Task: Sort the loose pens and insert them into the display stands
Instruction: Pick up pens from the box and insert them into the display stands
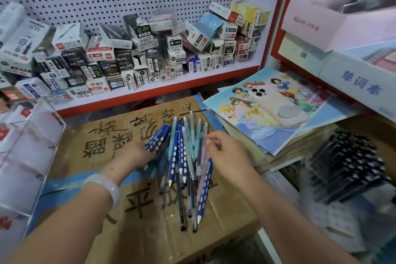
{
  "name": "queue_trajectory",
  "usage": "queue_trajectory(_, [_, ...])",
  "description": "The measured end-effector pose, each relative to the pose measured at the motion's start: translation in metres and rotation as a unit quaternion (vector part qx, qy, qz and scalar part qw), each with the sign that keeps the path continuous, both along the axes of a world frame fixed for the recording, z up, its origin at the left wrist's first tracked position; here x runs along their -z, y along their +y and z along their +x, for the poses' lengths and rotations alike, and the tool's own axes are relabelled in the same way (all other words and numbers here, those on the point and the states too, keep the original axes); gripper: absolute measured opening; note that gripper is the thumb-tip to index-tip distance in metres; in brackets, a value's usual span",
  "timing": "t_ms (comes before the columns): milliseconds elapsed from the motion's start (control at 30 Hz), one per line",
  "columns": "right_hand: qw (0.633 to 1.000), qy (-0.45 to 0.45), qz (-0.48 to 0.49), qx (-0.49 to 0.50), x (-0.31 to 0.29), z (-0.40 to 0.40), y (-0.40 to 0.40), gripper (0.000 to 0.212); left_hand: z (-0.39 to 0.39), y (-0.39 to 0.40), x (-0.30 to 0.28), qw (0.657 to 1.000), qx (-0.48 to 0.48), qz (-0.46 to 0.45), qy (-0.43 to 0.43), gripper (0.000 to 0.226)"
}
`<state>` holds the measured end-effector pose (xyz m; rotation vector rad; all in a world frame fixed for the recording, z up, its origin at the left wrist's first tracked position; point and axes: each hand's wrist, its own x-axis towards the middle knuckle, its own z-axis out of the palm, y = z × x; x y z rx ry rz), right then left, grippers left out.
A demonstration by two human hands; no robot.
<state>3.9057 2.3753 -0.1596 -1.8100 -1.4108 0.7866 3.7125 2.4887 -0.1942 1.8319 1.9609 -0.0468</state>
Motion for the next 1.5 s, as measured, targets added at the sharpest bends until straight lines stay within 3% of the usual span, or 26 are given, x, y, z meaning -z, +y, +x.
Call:
queue_trajectory(100, [1.0, 0.008, -0.002, -0.008, -0.002, -0.006, 0.0, 0.025, -0.008, -0.013, -0.003, 0.999, -0.005, -0.034, -0.012, 0.039])
queue_trajectory(267, [1.0, 0.017, -0.001, -0.012, -0.004, -0.011, 0.001, 0.023, 0.001, -0.013, -0.001, 0.998, -0.002, 0.054, 0.013, 0.034])
queue_trajectory(500, [1.0, 0.022, 0.007, 0.015, -0.001, 0.001, 0.0, 0.023, 0.027, -0.02, -0.006, 1.0, 0.009, -0.012, -0.02, 0.055])
queue_trajectory(800, [1.0, 0.018, 0.014, 0.016, -0.002, 0.003, -0.001, 0.023, 0.042, -0.008, -0.007, 0.998, 0.033, -0.036, 0.039, 0.038])
queue_trajectory(933, [0.999, 0.022, 0.022, 0.017, -0.004, 0.007, -0.003, 0.021, 0.04, -0.009, -0.005, 1.0, 0.005, -0.006, 0.015, 0.024])
queue_trajectory(1067, [0.999, 0.022, 0.02, 0.018, -0.004, 0.01, -0.004, 0.021, 0.03, -0.01, -0.007, 1.0, 0.003, 0.012, -0.008, 0.025])
queue_trajectory(1300, [1.0, 0.011, 0.018, 0.007, -0.007, 0.002, -0.013, 0.022, -0.001, -0.039, -0.009, 0.978, -0.078, -0.02, -0.191, 0.011])
queue_trajectory(1433, [0.999, 0.021, -0.03, -0.019, -0.002, -0.014, -0.02, 0.023, -0.01, -0.07, -0.015, 0.974, -0.061, 0.014, -0.219, 0.01])
queue_trajectory(1500, [0.994, 0.076, -0.062, -0.037, 0.0, -0.024, -0.023, 0.024, -0.013, -0.087, -0.021, 0.974, -0.042, 0.026, -0.223, 0.012])
